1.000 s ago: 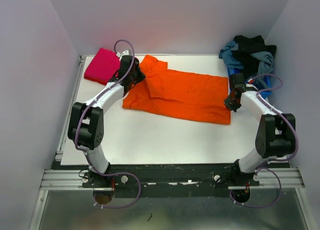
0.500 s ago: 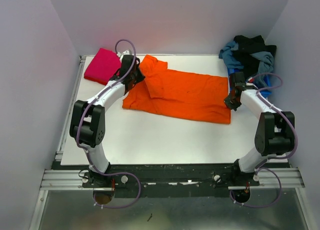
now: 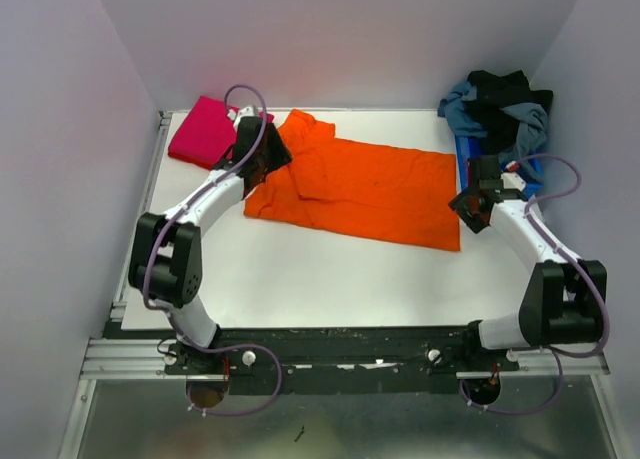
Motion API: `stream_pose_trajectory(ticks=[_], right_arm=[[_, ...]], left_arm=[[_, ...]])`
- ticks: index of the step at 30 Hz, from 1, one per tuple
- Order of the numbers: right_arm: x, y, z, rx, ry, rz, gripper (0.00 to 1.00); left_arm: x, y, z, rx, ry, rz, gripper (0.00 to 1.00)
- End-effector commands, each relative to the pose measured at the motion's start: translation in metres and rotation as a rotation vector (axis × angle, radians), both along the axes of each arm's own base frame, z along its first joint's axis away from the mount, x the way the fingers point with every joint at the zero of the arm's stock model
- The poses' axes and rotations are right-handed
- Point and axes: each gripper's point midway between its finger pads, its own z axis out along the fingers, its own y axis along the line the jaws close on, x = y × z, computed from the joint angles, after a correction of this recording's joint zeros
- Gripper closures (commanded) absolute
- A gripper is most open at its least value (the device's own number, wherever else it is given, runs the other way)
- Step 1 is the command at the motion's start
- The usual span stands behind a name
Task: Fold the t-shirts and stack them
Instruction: Fold the flattened tshirt in 1/3 of the way
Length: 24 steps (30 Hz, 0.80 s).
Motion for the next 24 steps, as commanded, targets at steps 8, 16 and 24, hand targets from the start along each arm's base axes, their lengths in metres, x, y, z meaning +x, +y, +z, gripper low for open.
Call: stream_pose_trajectory(ticks=[8,16,24], right_arm=[[-0.065,0.025,-0.050,0.164,0.029,0.013,0.48],[-0.071,0.024,-0.068,0.181,0.058,-0.052,0.51],[-0.066,0.013,-0.074,0.144,0.086,-0.127,0.59]], left_arm=[[-0.092,0.059,-0.035,0.044,0.041,0.188,0.37],[-0.102,0.083,-0.049,0.056,0.054,0.239,0.39],[-0.102,0.089,-0.049,0.064,0.054,0.248,0.39]])
